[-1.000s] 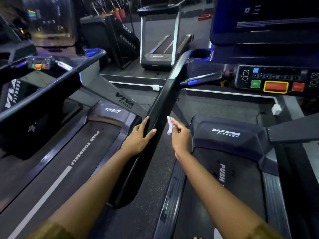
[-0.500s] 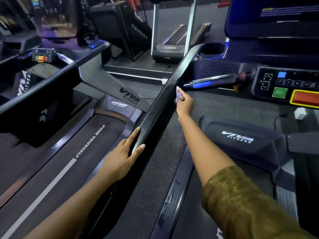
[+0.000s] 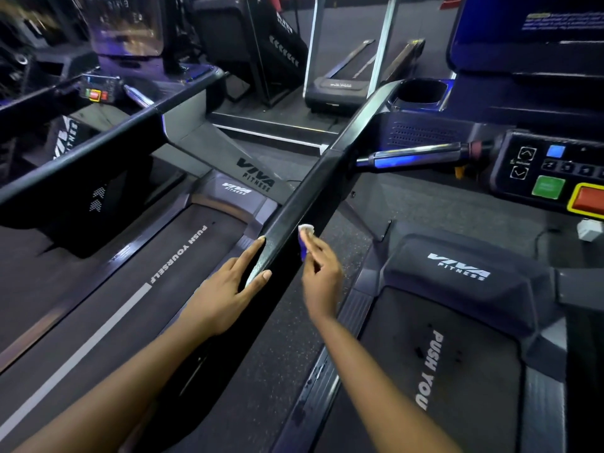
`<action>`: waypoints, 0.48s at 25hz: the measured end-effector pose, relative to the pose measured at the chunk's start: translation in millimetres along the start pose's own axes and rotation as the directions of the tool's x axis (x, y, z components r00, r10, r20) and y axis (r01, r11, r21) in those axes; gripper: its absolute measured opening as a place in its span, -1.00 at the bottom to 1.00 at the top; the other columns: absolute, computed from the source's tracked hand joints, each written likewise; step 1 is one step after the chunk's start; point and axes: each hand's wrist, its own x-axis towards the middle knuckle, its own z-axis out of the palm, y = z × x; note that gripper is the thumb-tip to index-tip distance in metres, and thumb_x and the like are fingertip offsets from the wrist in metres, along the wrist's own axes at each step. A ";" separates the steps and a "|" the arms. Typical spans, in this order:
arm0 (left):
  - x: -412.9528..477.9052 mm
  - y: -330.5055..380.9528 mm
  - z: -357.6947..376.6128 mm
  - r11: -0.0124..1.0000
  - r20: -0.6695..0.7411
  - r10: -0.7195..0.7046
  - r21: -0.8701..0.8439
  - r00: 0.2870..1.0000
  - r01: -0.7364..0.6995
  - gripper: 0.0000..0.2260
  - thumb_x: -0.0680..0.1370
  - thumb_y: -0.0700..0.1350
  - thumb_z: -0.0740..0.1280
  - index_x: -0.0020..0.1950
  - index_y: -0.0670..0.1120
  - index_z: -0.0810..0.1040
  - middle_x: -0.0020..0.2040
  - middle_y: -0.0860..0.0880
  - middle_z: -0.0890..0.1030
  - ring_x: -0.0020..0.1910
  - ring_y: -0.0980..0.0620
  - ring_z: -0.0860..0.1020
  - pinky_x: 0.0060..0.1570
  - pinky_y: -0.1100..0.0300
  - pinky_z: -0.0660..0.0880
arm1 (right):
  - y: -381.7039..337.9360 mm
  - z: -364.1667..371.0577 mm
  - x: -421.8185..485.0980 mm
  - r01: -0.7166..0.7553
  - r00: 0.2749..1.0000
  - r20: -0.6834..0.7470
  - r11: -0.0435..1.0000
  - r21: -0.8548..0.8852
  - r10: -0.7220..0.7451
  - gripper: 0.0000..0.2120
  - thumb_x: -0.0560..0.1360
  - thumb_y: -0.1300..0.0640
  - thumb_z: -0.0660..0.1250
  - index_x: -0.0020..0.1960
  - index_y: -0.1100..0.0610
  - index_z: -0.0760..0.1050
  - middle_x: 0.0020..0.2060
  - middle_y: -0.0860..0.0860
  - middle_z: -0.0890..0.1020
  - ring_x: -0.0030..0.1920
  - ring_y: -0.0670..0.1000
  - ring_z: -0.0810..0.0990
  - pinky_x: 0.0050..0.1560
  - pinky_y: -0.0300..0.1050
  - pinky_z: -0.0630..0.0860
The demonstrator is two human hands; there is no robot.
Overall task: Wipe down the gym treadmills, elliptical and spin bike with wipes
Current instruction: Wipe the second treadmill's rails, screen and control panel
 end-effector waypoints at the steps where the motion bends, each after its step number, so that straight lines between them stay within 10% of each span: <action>1: -0.2 -1.5 0.6 1.000 0.004 0.007 0.001 1.000 -0.007 -0.50 0.54 0.33 0.01 0.43 0.46 -0.12 0.33 0.08 0.42 0.28 0.07 0.40 0.09 0.20 0.27 | 1.1 -3.3 8.8 -0.055 0.998 -0.041 0.996 0.065 0.057 -0.63 0.42 0.51 0.26 0.17 0.28 0.55 0.05 0.06 0.62 0.05 -0.21 0.55 0.16 -0.41 0.41; 5: 0.4 -4.9 2.2 0.999 0.004 0.041 0.016 0.999 -0.041 -0.48 0.46 0.47 -0.05 0.37 0.52 -0.19 0.34 0.07 0.42 0.29 0.06 0.40 0.20 0.13 0.32 | 31.8 1.5 88.0 -0.370 0.907 -0.163 0.919 0.134 0.389 -0.62 0.46 0.48 0.15 0.17 0.26 0.56 0.06 0.07 0.62 0.00 -0.11 0.57 0.03 -0.39 0.44; 8: 0.9 -4.8 2.0 0.999 -0.004 0.049 0.017 0.999 -0.049 -0.47 0.38 0.48 -0.13 0.33 0.57 -0.22 0.33 0.05 0.43 0.28 0.05 0.41 0.20 0.12 0.33 | 55.9 19.4 112.9 -0.374 0.918 -0.119 0.926 0.052 0.378 -0.57 0.44 0.51 0.13 0.21 0.24 0.54 0.02 0.11 0.62 0.03 0.08 0.57 0.09 -0.15 0.45; 12: 1.1 -5.6 2.9 0.999 -0.010 0.048 0.016 0.999 -0.048 -0.48 0.40 0.48 -0.11 0.33 0.56 -0.21 0.33 0.04 0.43 0.28 0.04 0.41 0.17 0.15 0.32 | 63.3 22.0 89.5 -0.329 0.938 -0.109 0.944 0.024 0.330 -0.61 0.43 0.50 0.18 0.20 0.28 0.52 0.09 0.16 0.59 0.07 0.04 0.54 0.03 -0.56 0.31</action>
